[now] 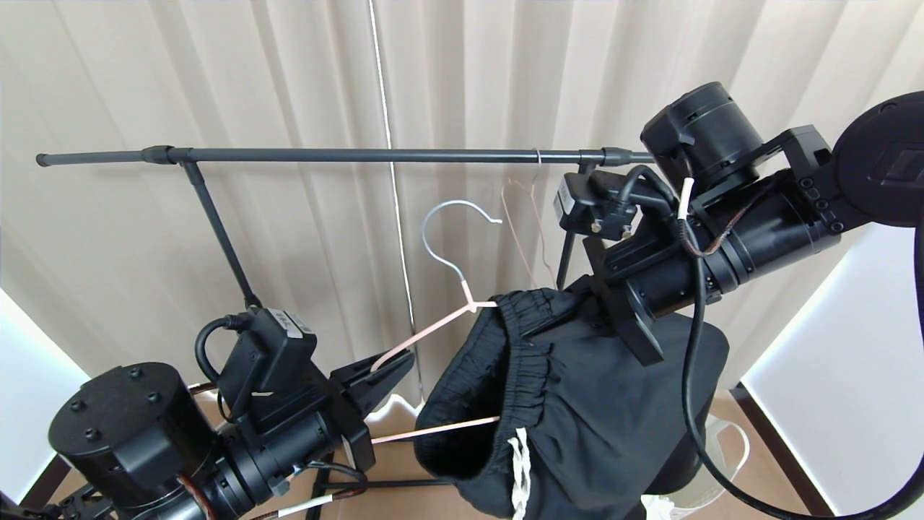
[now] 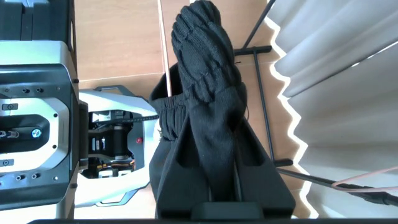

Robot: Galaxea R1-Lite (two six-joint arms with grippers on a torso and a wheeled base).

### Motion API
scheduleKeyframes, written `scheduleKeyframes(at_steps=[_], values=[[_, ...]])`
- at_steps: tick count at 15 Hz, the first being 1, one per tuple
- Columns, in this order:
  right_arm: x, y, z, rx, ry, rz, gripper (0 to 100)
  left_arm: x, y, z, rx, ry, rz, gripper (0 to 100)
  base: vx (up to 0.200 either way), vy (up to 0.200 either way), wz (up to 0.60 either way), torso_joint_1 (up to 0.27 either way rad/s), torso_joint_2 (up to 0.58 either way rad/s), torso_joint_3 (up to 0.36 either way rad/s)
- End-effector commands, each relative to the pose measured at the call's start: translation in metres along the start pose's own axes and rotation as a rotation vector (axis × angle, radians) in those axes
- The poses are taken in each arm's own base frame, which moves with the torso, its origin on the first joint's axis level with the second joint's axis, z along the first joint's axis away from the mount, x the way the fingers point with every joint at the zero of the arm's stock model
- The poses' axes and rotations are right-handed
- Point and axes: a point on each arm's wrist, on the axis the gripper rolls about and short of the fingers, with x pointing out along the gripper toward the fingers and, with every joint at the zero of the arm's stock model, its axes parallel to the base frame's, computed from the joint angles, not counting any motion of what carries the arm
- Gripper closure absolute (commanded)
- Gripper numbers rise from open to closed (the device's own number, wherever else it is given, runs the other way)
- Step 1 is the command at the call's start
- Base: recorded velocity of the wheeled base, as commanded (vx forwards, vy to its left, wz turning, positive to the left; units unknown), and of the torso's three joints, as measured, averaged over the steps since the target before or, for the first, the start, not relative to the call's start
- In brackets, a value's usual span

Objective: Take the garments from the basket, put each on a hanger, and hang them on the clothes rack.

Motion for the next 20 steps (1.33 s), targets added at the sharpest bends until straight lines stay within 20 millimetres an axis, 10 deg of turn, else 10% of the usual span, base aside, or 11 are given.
scheduleKeyframes(at_steps=[1,10,11,20], values=[[-0.002,0.001,0.001,-0.003,-0.003,-0.002,100,0.0,0.0,0.0,-0.006,0.001,0.0,100,0.0,0.0,0.0,0.0,0.0,0.0],[-0.005,0.003,0.001,-0.005,-0.009,-0.003,100,0.0,0.001,0.0,-0.008,-0.002,0.003,100,0.0,0.0,0.0,0.0,0.0,0.0],[-0.005,0.003,0.002,-0.006,-0.01,-0.004,100,0.0,0.001,0.0,-0.009,0.001,0.003,0,0.0,0.0,0.0,0.0,0.0,0.0],[-0.016,0.012,-0.003,-0.002,-0.011,-0.01,100,-0.012,0.005,0.018,-0.03,-0.079,-0.037,0,0.0,0.0,0.0,0.0,0.0,0.0]])
